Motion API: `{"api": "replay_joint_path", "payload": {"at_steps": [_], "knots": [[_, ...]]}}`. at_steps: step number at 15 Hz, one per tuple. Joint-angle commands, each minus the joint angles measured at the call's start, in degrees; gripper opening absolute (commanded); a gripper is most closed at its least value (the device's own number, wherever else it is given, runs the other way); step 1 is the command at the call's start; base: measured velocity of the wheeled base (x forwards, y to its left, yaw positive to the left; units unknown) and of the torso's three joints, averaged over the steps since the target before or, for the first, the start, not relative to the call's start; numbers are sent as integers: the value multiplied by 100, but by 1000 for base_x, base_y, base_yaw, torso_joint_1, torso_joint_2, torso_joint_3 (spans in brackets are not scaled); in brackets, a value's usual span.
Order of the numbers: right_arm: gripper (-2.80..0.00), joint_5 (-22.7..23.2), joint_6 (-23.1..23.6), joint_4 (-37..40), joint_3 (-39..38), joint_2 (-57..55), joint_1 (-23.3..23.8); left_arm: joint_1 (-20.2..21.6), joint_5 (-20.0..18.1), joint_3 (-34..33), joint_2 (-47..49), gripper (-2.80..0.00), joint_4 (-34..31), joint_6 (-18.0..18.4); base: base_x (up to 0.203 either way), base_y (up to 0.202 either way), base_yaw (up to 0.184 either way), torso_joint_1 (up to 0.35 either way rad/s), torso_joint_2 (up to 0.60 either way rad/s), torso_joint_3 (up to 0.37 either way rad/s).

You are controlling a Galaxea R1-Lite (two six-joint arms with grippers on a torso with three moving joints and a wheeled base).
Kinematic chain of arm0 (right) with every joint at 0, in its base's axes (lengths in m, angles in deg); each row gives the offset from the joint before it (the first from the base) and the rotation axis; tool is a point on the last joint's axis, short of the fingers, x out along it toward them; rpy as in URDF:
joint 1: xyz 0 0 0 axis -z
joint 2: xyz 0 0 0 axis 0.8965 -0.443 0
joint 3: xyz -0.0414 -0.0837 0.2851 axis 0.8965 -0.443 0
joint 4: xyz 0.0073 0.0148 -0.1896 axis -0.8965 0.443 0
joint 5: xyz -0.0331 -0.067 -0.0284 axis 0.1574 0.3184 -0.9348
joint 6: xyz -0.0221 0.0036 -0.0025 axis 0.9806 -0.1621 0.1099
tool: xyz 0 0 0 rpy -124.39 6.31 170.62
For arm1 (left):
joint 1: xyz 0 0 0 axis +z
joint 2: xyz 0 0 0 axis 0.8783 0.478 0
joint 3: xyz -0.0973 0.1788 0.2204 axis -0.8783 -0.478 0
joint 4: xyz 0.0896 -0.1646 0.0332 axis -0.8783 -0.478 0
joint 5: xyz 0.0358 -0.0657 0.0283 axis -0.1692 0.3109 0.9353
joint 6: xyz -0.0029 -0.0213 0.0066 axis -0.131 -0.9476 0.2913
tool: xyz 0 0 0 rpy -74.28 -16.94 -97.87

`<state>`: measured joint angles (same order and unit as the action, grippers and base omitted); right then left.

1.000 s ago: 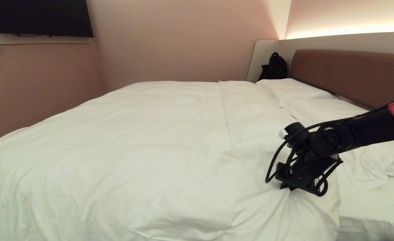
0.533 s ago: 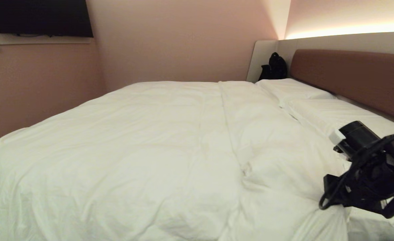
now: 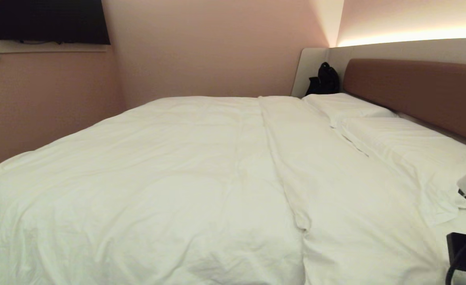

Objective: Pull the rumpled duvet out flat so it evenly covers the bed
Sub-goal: Flatten the corners of the folded blanket

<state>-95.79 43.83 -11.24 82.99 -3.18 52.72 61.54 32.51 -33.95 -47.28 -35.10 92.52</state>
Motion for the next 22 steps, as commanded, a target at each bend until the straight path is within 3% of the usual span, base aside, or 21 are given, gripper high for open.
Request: {"api": "replay_joint_path", "payload": {"at_steps": [1, 5, 10, 14, 17, 20, 22], "knots": [[-280, -288, 224, 34, -280, 672, 123, -1, 0, 0, 0, -280, -1, -4, 0, 0, 0, 0, 0, 0], [-280, -227, 249, -1, -540, 638, 129, -1, 0, 0, 0, -280, -1, 4, 0, 0, 0, 0, 0, 0], [-280, -136, 375, -22, -210, 1249, 77, -1, 0, 0, 0, -280, -1, 4, 0, 0, 0, 0, 0, 0], [-280, 1044, 507, -43, -269, 1918, 52, 4, 0, 0, 0, -280, -1, 1, 0, 0, 0, 0, 0, 0], [-280, 1635, 541, -573, -560, 2524, 61, -1, 0, 0, 0, -280, -1, 4, 0, 0, 0, 0, 0, 0], [-280, 1598, 535, -866, -489, 3079, 70, -1, 0, 0, 0, -280, -1, -4, 0, 0, 0, 0, 0, 0], [-280, 1332, 552, -971, -417, 3490, 81, -1, 0, 0, 0, -280, -1, -4, 0, 0, 0, 0, 0, 0]]}}
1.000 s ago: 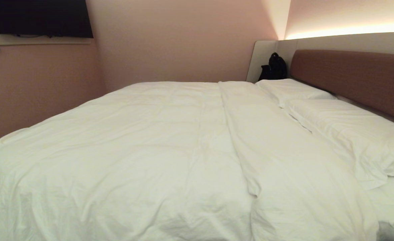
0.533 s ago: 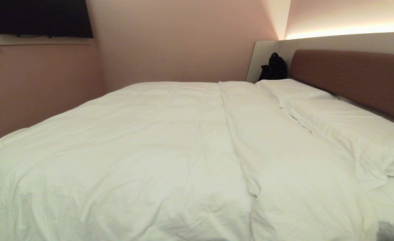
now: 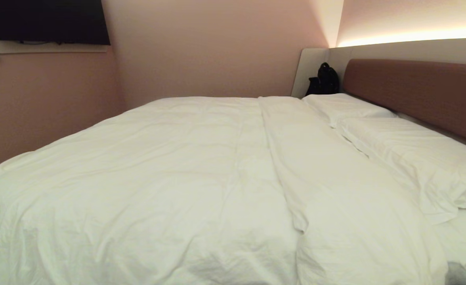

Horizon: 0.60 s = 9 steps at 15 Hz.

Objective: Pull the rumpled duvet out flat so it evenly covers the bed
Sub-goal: Flatten the corners of the folded blanket

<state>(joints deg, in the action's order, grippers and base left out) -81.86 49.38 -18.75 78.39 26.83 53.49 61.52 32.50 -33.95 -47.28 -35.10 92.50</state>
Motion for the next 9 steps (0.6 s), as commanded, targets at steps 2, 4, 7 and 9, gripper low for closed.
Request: {"api": "replay_joint_path", "payload": {"at_steps": [2, 4, 7, 9], "knots": [[-280, -633, 153, -307, 113, 1057, 5, 1, 0, 0, 0, -280, -1, 7, 0, 0, 0, 0, 0, 0], [-280, -940, 425, -473, 143, 1564, 19, 1, 0, 0, 0, -280, -1, 7, 0, 0, 0, 0, 0, 0], [-280, -1252, 1036, -742, 109, 2317, 467, 10, 0, 0, 0, -280, -1, -2, 0, 0, 0, 0, 0, 0], [-280, -1240, 1195, -776, -16, 2773, 865, 10, -9, 0, 0, -280, -9, 32, 0, 0, 0, 0, 0, 0]]}}
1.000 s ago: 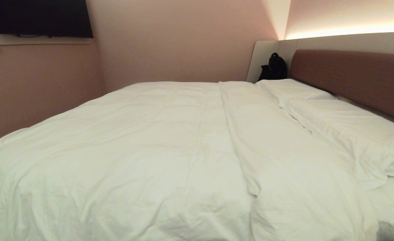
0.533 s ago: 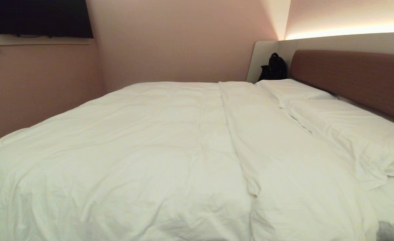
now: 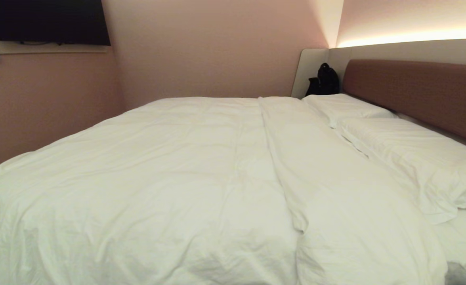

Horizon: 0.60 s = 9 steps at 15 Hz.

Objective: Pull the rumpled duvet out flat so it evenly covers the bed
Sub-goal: Flatten the corners of the folded blanket

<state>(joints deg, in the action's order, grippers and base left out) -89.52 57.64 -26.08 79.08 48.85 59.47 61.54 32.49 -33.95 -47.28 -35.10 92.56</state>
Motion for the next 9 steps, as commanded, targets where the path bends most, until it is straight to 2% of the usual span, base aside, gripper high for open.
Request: {"api": "replay_joint_path", "payload": {"at_steps": [1, 5, 9], "knots": [[-280, -470, 435, -45, -159, 753, 381, 8, -8, 0, 0, -280, -9, 10, 0, 0, 0, 0, 0, 0], [-280, -362, 708, -38, -565, 1602, 404, -1, -8, 0, 0, -280, -16, 22, 0, 0, 0, 0, 0, 0], [-280, 502, 978, -31, -923, 2300, 397, -1, -8, 0, 0, -280, -18, 54, 0, 0, 0, 0, 0, 0]]}}
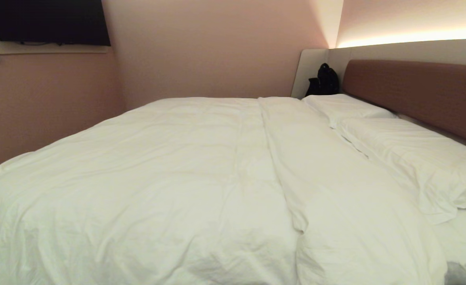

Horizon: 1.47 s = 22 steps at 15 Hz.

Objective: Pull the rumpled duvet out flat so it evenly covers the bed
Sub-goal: Flatten the corners of the folded blanket

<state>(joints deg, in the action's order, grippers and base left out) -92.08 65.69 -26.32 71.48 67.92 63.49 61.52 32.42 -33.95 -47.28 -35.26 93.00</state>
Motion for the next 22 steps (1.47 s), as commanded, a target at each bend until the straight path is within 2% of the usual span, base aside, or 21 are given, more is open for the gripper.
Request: {"api": "replay_joint_path", "payload": {"at_steps": [1, 3, 5, 10, 14, 17, 20, 22], "knots": [[-280, 788, 170, -13, -227, 395, -6, 1, 0, 0, 0, -280, -2, 10, 0, 0, 0, 0, 0, 0], [-280, 1035, 295, -165, -512, 395, -4, 2, -9, 0, 0, -280, -2, 9, 0, 0, 0, 0, 0, 0], [-280, 1294, 658, -660, -1090, 395, -3, 1, 0, 0, 0, -280, -2, -4, 0, 0, 0, 0, 0, 0], [-280, 1435, 1434, -2806, -2638, 395, -6, 1, 0, 0, 0, -280, -2, -25, 0, 0, 0, 0, 0, 0], [-280, 1546, 1440, -2999, -3090, 395, -3, 10, 0, 0, 0, -280, -2, 10, 0, 0, 0, 0, 0, 0], [-280, 1829, 1413, -3104, -3484, 395, -1, 4, 0, 0, 0, -280, 6, 1, 0, 0, 0, 0, 0, 0], [-280, 1973, 1258, -2961, -3496, 395, -6, 1, 0, 0, 0, -280, 15, 1, 0, 0, 0, 0, 0, 0], [-280, 2027, 1224, -2598, -3496, 395, -6, 1, 8, 0, 0, -280, 15, 1, 0, 0, 0, 0, 0, 0]]}}
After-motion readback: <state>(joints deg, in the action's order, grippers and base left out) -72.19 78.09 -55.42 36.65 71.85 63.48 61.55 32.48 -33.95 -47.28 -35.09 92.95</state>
